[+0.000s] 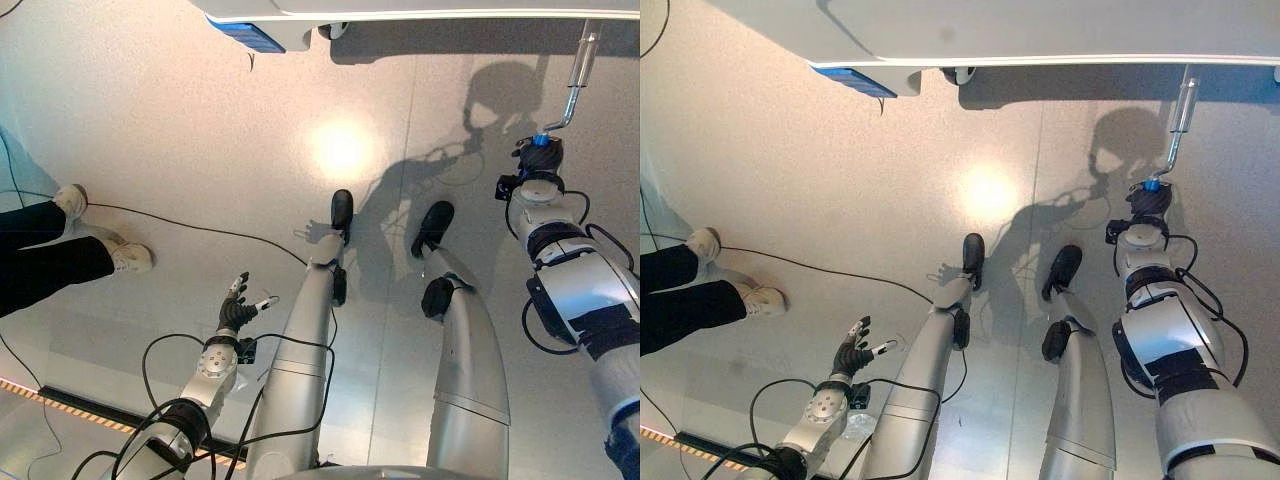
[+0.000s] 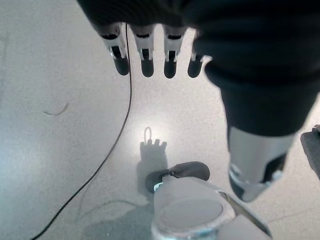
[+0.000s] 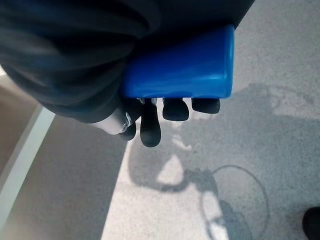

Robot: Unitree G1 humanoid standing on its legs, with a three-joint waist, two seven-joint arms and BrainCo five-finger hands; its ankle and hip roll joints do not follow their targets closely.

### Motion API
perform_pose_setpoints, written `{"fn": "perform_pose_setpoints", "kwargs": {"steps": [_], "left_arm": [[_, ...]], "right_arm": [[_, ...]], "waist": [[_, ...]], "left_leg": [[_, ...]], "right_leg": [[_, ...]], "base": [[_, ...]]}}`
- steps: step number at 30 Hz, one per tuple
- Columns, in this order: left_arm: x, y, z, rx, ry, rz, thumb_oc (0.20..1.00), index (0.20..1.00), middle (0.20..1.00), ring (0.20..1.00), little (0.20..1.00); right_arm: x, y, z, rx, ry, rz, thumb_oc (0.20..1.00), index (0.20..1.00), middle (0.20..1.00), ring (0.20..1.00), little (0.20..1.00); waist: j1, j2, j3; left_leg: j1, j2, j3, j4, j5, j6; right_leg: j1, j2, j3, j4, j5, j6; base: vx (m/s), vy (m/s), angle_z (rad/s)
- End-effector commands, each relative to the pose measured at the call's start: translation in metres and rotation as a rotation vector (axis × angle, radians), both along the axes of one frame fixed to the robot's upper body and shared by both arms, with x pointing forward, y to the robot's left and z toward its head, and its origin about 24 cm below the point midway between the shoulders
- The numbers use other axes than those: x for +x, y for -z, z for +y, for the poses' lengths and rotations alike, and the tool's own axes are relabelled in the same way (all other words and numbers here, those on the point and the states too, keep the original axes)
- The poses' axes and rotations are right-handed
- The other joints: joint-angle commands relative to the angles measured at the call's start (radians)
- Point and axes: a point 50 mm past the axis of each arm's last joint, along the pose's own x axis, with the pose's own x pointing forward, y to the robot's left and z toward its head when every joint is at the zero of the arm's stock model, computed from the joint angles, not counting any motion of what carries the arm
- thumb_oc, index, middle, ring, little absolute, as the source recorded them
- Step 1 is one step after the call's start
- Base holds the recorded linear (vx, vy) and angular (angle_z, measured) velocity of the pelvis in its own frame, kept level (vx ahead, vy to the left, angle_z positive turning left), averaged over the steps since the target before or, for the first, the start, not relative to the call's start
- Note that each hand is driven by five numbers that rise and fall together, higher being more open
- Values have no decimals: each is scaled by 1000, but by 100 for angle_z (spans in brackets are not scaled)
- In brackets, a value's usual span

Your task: Raise the hospital bed

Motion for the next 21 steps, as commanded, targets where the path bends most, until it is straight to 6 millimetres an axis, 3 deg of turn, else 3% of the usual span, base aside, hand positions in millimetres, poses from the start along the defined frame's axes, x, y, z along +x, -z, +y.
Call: {"fn": "perform_pose_setpoints", "kwargs": {"steps": [1,3,6,10,14,20,21], "left_arm": [[-20,12,5,-1,-6,46,1000,1000,1000,1000,1000],[-20,12,4,1,-3,48,1000,1000,1000,1000,1000],[-22,12,6,-3,-13,43,1000,1000,1000,1000,1000],[-24,12,9,0,-28,41,1000,1000,1000,1000,1000],[-24,10,15,-7,-75,28,1000,1000,1000,1000,1000],[-25,11,25,0,-125,25,1000,1000,1000,1000,1000],[-25,10,26,-12,-145,13,1000,1000,1000,1000,1000]], "right_arm": [[-35,11,-60,35,214,20,200,200,200,200,200],[-41,14,-67,48,248,19,200,200,200,200,200],[-65,19,-96,86,374,-16,200,200,200,200,200],[-80,16,-111,106,452,-94,200,200,200,200,200],[-82,1,-112,109,456,-262,200,200,200,200,200],[-88,-16,-114,64,485,-372,200,200,200,200,200],[-86,-27,-108,75,459,-477,200,200,200,200,200]], "waist": [[-18,46,16],[-20,47,16],[-36,44,17],[-52,36,17],[-77,10,17],[-104,-12,17],[-113,-17,17]], "left_leg": [[33,-34,27,8,-54,-1],[33,-33,27,10,-55,-2],[37,-31,26,8,-54,-2],[41,-29,25,8,-55,-3],[49,-24,23,2,-53,-5],[55,-22,17,-8,-52,-7],[55,-22,16,-11,-51,-8]], "right_leg": [[43,-6,71,63,-29,92],[43,-6,71,64,-29,92],[43,-6,70,68,-31,93],[49,-3,68,64,-31,93],[56,2,68,53,-24,95],[64,6,63,43,-22,97],[65,7,64,35,-19,99]], "base": [[0,0,0],[0,0,0],[6,-23,0],[0,0,0],[0,0,0],[-4,-3,-2],[0,0,0]]}}
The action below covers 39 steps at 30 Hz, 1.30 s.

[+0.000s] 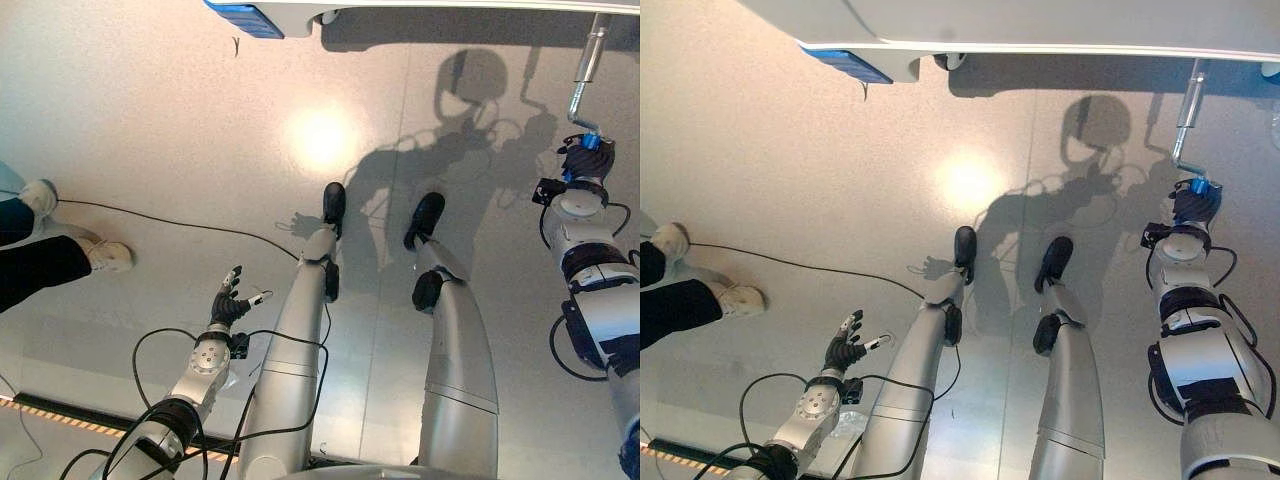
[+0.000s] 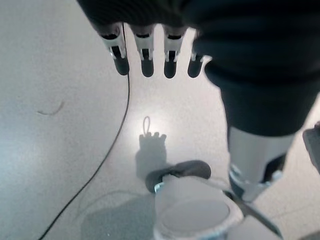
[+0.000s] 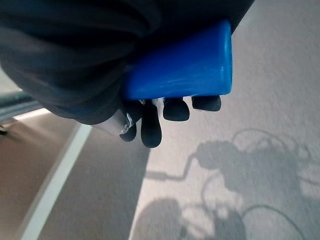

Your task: Raise the hospital bed

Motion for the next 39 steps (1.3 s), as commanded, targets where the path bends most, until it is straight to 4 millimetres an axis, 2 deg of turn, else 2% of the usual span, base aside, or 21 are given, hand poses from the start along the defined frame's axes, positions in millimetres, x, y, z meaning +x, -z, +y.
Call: {"fn": "perform_pose_setpoints", "kwargs": {"steps": [1,2,5,6,8,11,12,13,15,18,23,24,26,28,29,30,33,34,35,37,39], "left_arm": [[-28,20,15,-41,-124,54,1000,1000,1000,1000,1000],[-30,21,20,-48,-154,51,1000,1000,1000,1000,1000],[-35,24,23,-66,-195,55,1000,1000,1000,1000,1000],[-35,24,24,-63,-194,56,1000,1000,1000,1000,1000],[-41,28,27,-61,-215,73,1000,1000,1000,1000,1000],[-44,29,30,-58,-226,81,1000,1000,1000,1000,1000],[-46,30,31,-59,-229,85,1000,1000,1000,1000,1000],[-47,31,31,-60,-235,88,1000,1000,1000,1000,1000],[-48,31,32,-59,-235,89,1000,1000,1000,1000,1000],[-56,36,35,-62,-248,124,1000,1000,1000,1000,1000],[-62,42,36,-62,-253,161,1000,1000,1000,1000,1000],[-63,42,36,-62,-254,162,1000,1000,1000,1000,1000],[-65,45,36,-64,-256,180,1000,1000,1000,1000,1000],[-67,47,36,-57,-249,198,1000,1000,1000,1000,1000],[-67,47,36,-58,-249,198,1000,1000,1000,1000,1000],[-67,48,35,-58,-246,204,1000,1000,1000,1000,1000],[-64,46,36,-52,-246,200,1000,1000,1000,1000,1000],[-64,46,36,-53,-247,199,1000,1000,1000,1000,1000],[-65,48,38,-44,-250,212,1000,1000,1000,1000,1000],[-62,47,38,-45,-254,209,1000,1000,1000,1000,1000],[-61,46,38,-44,-257,206,1000,1000,1000,1000,1000]], "right_arm": [[-57,-27,-65,124,356,-329,200,200,200,200,200],[-56,-44,-49,68,275,-465,200,200,200,200,200],[-67,-62,-9,2,121,-714,200,200,200,200,200],[-68,-59,-8,2,127,-712,200,200,200,200,200],[-88,-64,23,-39,24,-873,200,200,200,200,200],[-98,-65,39,-61,-26,-932,200,200,200,200,200],[-107,-71,55,-68,-108,-1000,200,200,200,200,200],[-110,-71,62,-53,-141,-1025,200,200,200,200,200],[-110,-70,62,-52,-141,-1024,200,200,200,200,200],[-128,-79,103,-3,-451,-1151,200,200,200,200,200],[-137,-76,142,85,-787,-1151,200,200,200,200,200],[-137,-76,142,86,-788,-1150,200,200,200,200,200],[-141,-77,167,99,-997,-1117,200,200,200,200,200],[-140,-77,182,108,-1111,-1082,200,200,200,200,200],[-140,-77,182,108,-1112,-1082,200,200,200,200,200],[-136,-76,201,137,-1216,-1048,200,200,200,200,200],[-134,-85,229,136,-1368,-1040,200,200,200,200,200],[-133,-85,229,136,-1370,-1040,200,200,200,200,200],[-134,-91,245,126,-1438,-1040,200,200,200,200,200],[-131,-95,263,127,-1507,-1026,200,200,200,200,200],[-130,-98,271,110,-1521,-1022,200,200,200,200,200]], "waist": [[-36,47,-23],[-53,34,-23],[-77,16,-23],[-75,14,-23],[-89,0,-23],[-95,-5,-24],[-100,-10,-24],[-100,-11,-24],[-100,-12,-24],[-106,-24,-30],[-103,-38,-34],[-103,-38,-34],[-98,-43,-34],[-94,-43,-34],[-95,-43,-34],[-87,-42,-35],[-73,-40,-37],[-74,-41,-36],[-65,-41,-38],[-56,-41,-39],[-54,-41,-38]], "left_leg": [[52,4,-20,-24,-38,-63],[52,6,-21,-28,-37,-63],[51,7,-24,-33,-35,-62],[53,7,-24,-33,-35,-62],[51,8,-25,-31,-36,-61],[52,9,-23,-33,-35,-61],[52,11,-22,-37,-33,-61],[53,12,-22,-36,-33,-60],[54,12,-22,-36,-33,-60],[56,17,-19,-38,-31,-58],[69,21,-21,-56,-20,-58],[70,21,-21,-56,-20,-58],[79,22,-22,-65,-14,-57],[84,23,-23,-68,-11,-59],[84,23,-23,-68,-10,-59],[91,22,-24,-73,-7,-60],[96,21,-23,-74,-7,-61],[96,21,-23,-74,-7,-61],[98,23,-23,-74,-6,-62],[99,23,-22,-73,-6,-62],[99,23,-23,-72,-7,-62]], "right_leg": [[49,18,11,72,-48,49],[50,21,10,63,-45,51],[48,25,9,60,-45,55],[49,24,9,61,-46,55],[49,28,8,62,-47,58],[53,27,6,56,-45,60],[56,29,5,51,-44,62],[56,29,4,51,-43,63],[57,29,4,51,-43,63],[63,28,-2,38,-36,66],[81,28,-9,16,-21,72],[82,28,-9,16,-21,72],[93,28,-13,5,-15,74],[101,27,-15,1,-13,74],[102,27,-16,1,-13,74],[107,24,-16,-3,-10,74],[112,23,-18,-4,-10,72],[112,23,-18,-4,-10,72],[114,22,-18,-4,-12,71],[114,19,-17,-4,-11,71],[114,19,-16,-3,-11,71]], "base": [[0,0,0],[-10,3,-5],[-2,9,-5],[-5,13,-4],[-7,20,-7],[-6,14,-8],[-7,14,-5],[0,0,0],[0,0,0],[0,0,0],[1,-2,-2],[0,-8,-4],[0,-8,-3],[0,0,0],[0,0,0],[0,0,0],[0,0,0],[8,2,-4],[8,3,-4],[6,6,-4],[1,2,-2]]}}
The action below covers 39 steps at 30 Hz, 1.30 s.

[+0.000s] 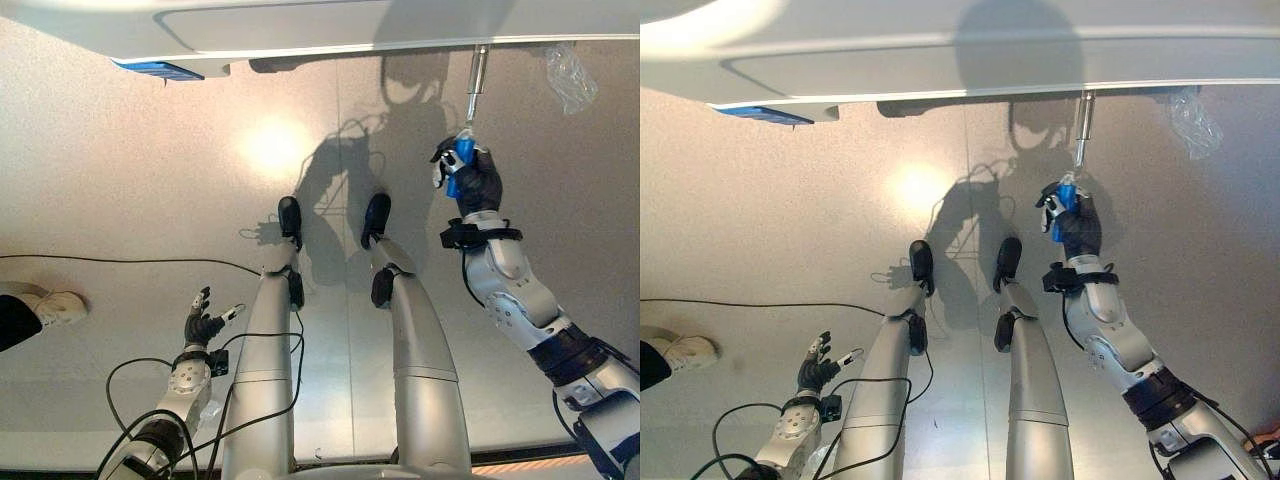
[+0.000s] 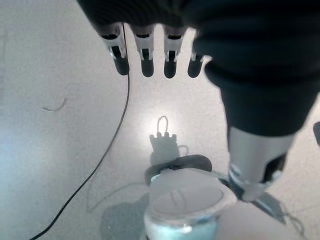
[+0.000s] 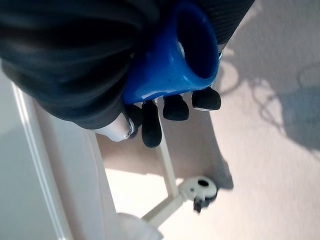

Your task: Raise the hospital bed

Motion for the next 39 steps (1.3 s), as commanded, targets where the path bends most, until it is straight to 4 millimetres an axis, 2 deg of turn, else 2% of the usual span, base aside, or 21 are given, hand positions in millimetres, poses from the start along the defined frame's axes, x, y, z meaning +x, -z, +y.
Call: {"fn": "perform_pose_setpoints", "kwargs": {"steps": [1,8,9,12,15,16,17,18,19,20,23,26,30,32,33,34,35,36,37,38,39], "left_arm": [[-28,21,6,-11,-55,100,1000,1000,1000,1000,1000],[-21,16,4,-8,-39,73,1000,1000,1000,1000,1000],[-18,16,5,-1,-36,74,1000,1000,1000,1000,1000],[-14,13,4,12,-19,61,1000,1000,1000,1000,1000],[-8,10,2,20,4,51,1000,1000,1000,1000,1000],[-8,10,2,20,3,50,1000,1000,1000,1000,1000],[-4,8,-1,17,21,36,1000,1000,1000,1000,1000],[-4,7,-1,18,21,35,1000,1000,1000,1000,1000],[0,6,-2,29,35,33,1000,1000,1000,1000,1000],[3,4,-4,29,46,26,1000,1000,1000,1000,1000],[8,3,-9,37,70,20,1000,1000,1000,1000,1000],[10,2,-13,44,94,19,1000,1000,1000,1000,1000],[13,1,-25,37,138,6,1000,1000,1000,1000,1000],[13,1,-25,37,139,5,1000,1000,1000,1000,1000],[15,0,-32,28,163,-7,1000,1000,1000,1000,1000],[15,0,-32,28,163,-7,1000,1000,1000,1000,1000],[14,0,-35,26,175,-10,1000,1000,1000,1000,1000],[14,-1,-36,24,178,-13,1000,1000,1000,1000,1000],[14,-1,-36,24,179,-13,1000,1000,1000,1000,1000],[13,0,-39,13,186,-13,1000,1000,1000,1000,1000],[13,0,-40,9,186,-14,1000,1000,1000,1000,1000]], "right_arm": [[-76,-103,89,122,-495,-687,200,200,200,200,200],[-58,-107,128,-68,-440,-686,200,200,200,200,200],[-46,-101,144,-156,-422,-649,200,200,200,200,200],[-25,-92,165,-238,-381,-572,200,200,200,200,200],[13,-69,177,-397,-256,-412,200,200,200,200,200],[13,-70,177,-397,-257,-413,200,200,200,200,200],[36,-57,173,-459,-171,-302,200,200,200,200,200],[36,-57,174,-458,-172,-303,200,200,200,200,200],[58,-46,163,-527,-76,-197,200,200,200,200,200],[69,-41,154,-556,-22,-138,200,200,200,200,200],[93,-28,115,-614,137,10,200,200,200,200,200],[106,-25,77,-602,268,113,200,200,200,200,200],[113,-19,17,-574,442,234,200,200,200,200,200],[113,-19,17,-574,442,234,200,200,200,200,200],[112,-13,-25,-534,557,313,200,200,200,200,200],[112,-13,-25,-534,557,313,200,200,200,200,200],[109,-10,-47,-518,613,351,200,200,200,200,200],[107,-9,-58,-500,644,365,200,200,200,200,200],[107,-9,-58,-499,645,365,200,200,200,200,200],[101,-5,-85,-426,711,403,200,200,200,200,200],[97,-3,-97,-389,740,420,200,200,200,200,200]], "waist": [[63,29,-45],[84,31,-40],[95,33,-41],[108,38,-41],[125,47,-43],[124,46,-43],[134,55,-43],[134,55,-42],[144,63,-43],[150,68,-41],[165,82,-36],[173,94,-32],[185,116,-30],[186,116,-30],[189,131,-29],[189,131,-29],[190,138,-29],[189,141,-29],[190,141,-29],[187,147,-29],[185,149,-29]], "left_leg": [[0,-29,-32,-41,41,-34],[-1,-31,-32,-38,40,-33],[-5,-32,-33,-33,40,-32],[-9,-33,-33,-29,39,-31],[-15,-37,-33,-20,39,-30],[-16,-37,-33,-20,39,-30],[-22,-42,-35,-13,38,-30],[-22,-42,-35,-12,37,-30],[-26,-44,-36,-9,36,-30],[-29,-46,-37,-6,35,-30],[-36,-51,-41,0,33,-30],[-38,-54,-40,2,30,-28],[-41,-62,-38,5,25,-25],[-41,-62,-38,5,25,-25],[-45,-66,-38,10,22,-23],[-45,-66,-38,10,21,-23],[-44,-67,-37,8,20,-22],[-45,-68,-36,8,20,-22],[-45,-68,-36,8,19,-22],[-48,-69,-34,12,17,-22],[-49,-70,-33,12,16,-23]], "right_leg": [[11,-43,-23,68,0,84],[10,-47,-25,71,-2,82],[9,-49,-26,74,-3,81],[5,-52,-27,80,-5,79],[-2,-52,-25,88,-7,75],[-3,-52,-25,88,-7,75],[-7,-53,-25,93,-7,73],[-7,-53,-26,94,-8,73],[-12,-55,-26,97,-10,71],[-15,-56,-25,99,-9,70],[-20,-56,-27,106,-11,69],[-24,-57,-27,114,-16,66],[-29,-59,-26,123,-20,65],[-29,-59,-27,124,-20,65],[-36,-59,-22,132,-25,64],[-36,-59,-22,132,-25,64],[-38,-59,-19,134,-28,63],[-39,-59,-18,136,-29,63],[-40,-59,-18,136,-29,63],[-44,-59,-14,139,-32,63],[-45,-59,-12,139,-32,62]], "base": [[3,3,-4],[1,2,-1],[0,0,0],[0,0,0],[-5,10,-2],[0,0,0],[0,0,0],[0,0,0],[0,0,0],[0,0,0],[-4,2,4],[4,-1,8],[3,9,6],[7,8,7],[12,8,7],[21,15,10],[13,16,12],[13,16,14],[16,16,9],[19,8,6],[24,7,4]]}}
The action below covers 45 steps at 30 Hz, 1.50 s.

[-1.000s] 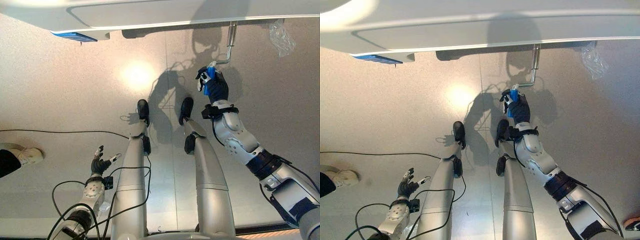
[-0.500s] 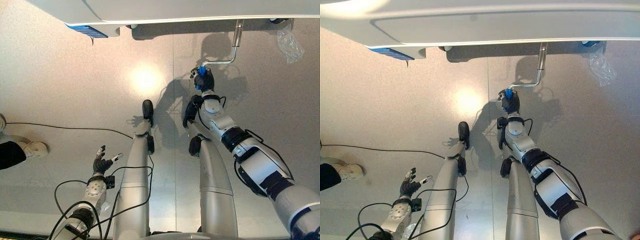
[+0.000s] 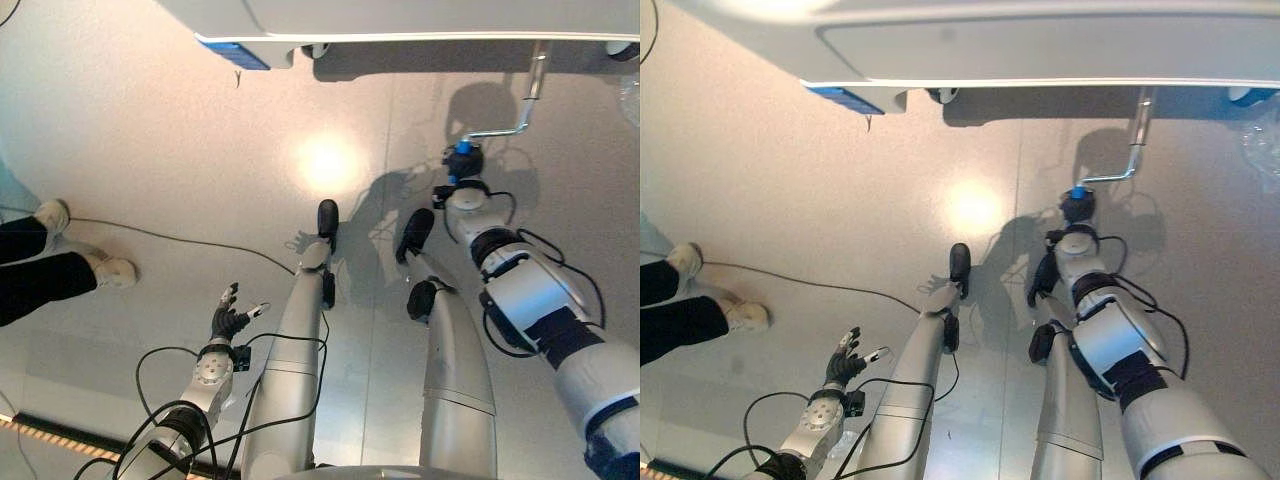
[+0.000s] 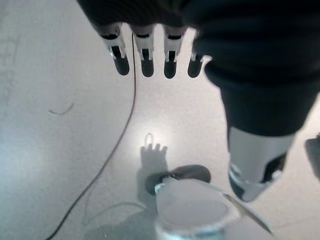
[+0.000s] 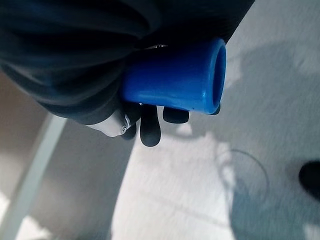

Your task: Raise the hospital bed

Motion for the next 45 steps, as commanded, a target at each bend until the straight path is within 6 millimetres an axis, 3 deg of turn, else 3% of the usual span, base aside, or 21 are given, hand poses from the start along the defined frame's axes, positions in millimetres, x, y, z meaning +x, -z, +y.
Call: {"fn": "perform_pose_setpoints", "kwargs": {"steps": [1,2,3,4,5,8,11,12,16,22,25,27,30,31,33,34,35,38,41,42,45], "left_arm": [[-7,2,-3,22,42,1,1000,1000,1000,1000,1000],[-7,2,-3,22,42,1,1000,1000,1000,1000,1000],[-7,2,-4,19,47,-2,1000,1000,1000,1000,1000],[-7,2,-4,20,49,-1,1000,1000,1000,1000,1000],[-8,2,-6,10,56,-3,1000,1000,1000,1000,1000],[-11,1,-6,4,60,-6,1000,1000,1000,1000,1000],[-12,1,-5,-3,61,-8,1000,1000,1000,1000,1000],[-12,1,-6,-3,62,-8,1000,1000,1000,1000,1000],[-16,0,-4,-14,58,-15,1000,1000,1000,1000,1000],[-20,0,0,-9,54,-16,1000,1000,1000,1000,1000],[-21,0,1,-5,54,-17,1000,1000,1000,1000,1000],[-22,0,5,-10,28,-19,1000,1000,1000,1000,1000],[-23,0,8,-19,6,-24,1000,1000,1000,1000,1000],[-23,1,12,-23,-26,-27,1000,1000,1000,1000,1000],[-25,2,18,-23,-63,-27,1000,1000,1000,1000,1000],[-25,2,18,-19,-61,-26,1000,1000,1000,1000,1000],[-28,3,22,-34,-99,-32,1000,1000,1000,1000,1000],[-30,5,27,-34,-134,-24,1000,1000,1000,1000,1000],[-32,5,31,-24,-144,-21,1000,1000,1000,1000,1000],[-33,4,34,-28,-157,-27,1000,1000,1000,1000,1000],[-39,7,36,-34,-173,-13,1000,1000,1000,1000,1000]], "right_arm": [[-3,-17,-24,13,51,-34,200,200,200,200,200],[-3,-17,-25,13,51,-34,200,200,200,200,200],[-12,-12,-47,35,120,-25,200,200,200,200,200],[-12,-12,-48,36,121,-25,200,200,200,200,200],[-24,-4,-72,56,196,-8,200,200,200,200,200],[-40,3,-100,84,291,-4,200,200,200,200,200],[-58,9,-127,105,388,0,200,200,200,200,200],[-58,9,-127,105,388,0,200,200,200,200,200],[-91,18,-165,93,535,28,200,200,200,200,200],[-124,23,-197,44,663,61,200,200,200,200,200],[-130,22,-202,30,687,61,200,200,200,200,200],[-132,7,-207,63,714,-80,200,200,200,200,200],[-128,-5,-202,62,681,-204,200,200,200,200,200],[-122,-17,-193,112,614,-371,200,200,200,200,200],[-115,-32,-175,114,516,-531,200,200,200,200,200],[-116,-29,-174,115,521,-529,200,200,200,200,200],[-118,-49,-149,86,398,-716,200,200,200,200,200],[-132,-60,-120,87,319,-906,200,200,200,200,200],[-141,-64,-104,81,264,-982,200,200,200,200,200],[-149,-69,-84,101,166,-1067,200,200,200,200,200],[-162,-77,-52,137,-7,-1173,200,200,200,200,200]], "waist": [[0,39,31],[0,39,31],[-7,42,31],[-5,42,31],[-9,46,31],[-17,49,31],[-23,53,31],[-23,53,31],[-38,52,31],[-51,46,31],[-56,44,31],[-74,34,31],[-86,23,31],[-105,10,31],[-121,-3,31],[-118,-6,31],[-145,-19,31],[-163,-34,31],[-170,-43,31],[-178,-48,31],[-185,-59,31]], "left_leg": [[21,-66,19,-5,-35,21],[21,-65,19,-5,-35,21],[20,-65,22,-5,-38,21],[20,-65,22,-5,-38,21],[19,-67,23,1,-41,21],[17,-67,25,3,-43,20],[17,-67,27,4,-45,20],[17,-67,27,4,-45,20],[17,-64,28,3,-45,20],[17,-63,26,5,-46,19],[17,-62,26,7,-48,19],[14,-59,27,10,-48,19],[13,-57,27,10,-47,17],[13,-54,25,8,-48,16],[14,-53,23,6,-48,16],[16,-54,23,6,-47,16],[13,-52,20,2,-47,18],[15,-52,18,6,-51,21],[15,-52,19,8,-51,19],[14,-48,22,8,-52,20],[10,-45,24,10,-52,22]], "right_leg": [[35,-34,51,52,-19,111],[35,-33,51,52,-19,111],[31,-33,55,55,-22,109],[31,-33,55,56,-22,109],[28,-32,59,63,-26,107],[25,-33,63,67,-28,106],[23,-33,65,68,-28,105],[23,-32,65,68,-28,105],[23,-31,67,67,-29,104],[22,-29,69,72,-30,103],[20,-27,71,74,-30,103],[17,-24,70,76,-31,103],[17,-21,70,74,-31,105],[16,-18,70,72,-30,107],[15,-15,71,69,-29,109],[16,-15,71,70,-29,109],[16,-11,69,62,-27,111],[15,-6,69,67,-29,114],[16,-6,69,68,-30,116],[18,-6,68,65,-29,118],[17,-4,63,58,-24,120]], "base": [[12,-1,3],[14,8,6],[9,9,5],[18,5,7],[11,-4,6],[7,-3,8],[2,0,1],[0,0,0],[0,0,0],[0,0,0],[0,0,0],[4,-3,-2],[0,0,0],[6,-8,-3],[0,-6,-5],[-6,1,-7],[-8,6,-9],[-7,3,-10],[-6,2,-8],[0,0,0],[0,0,0]]}}
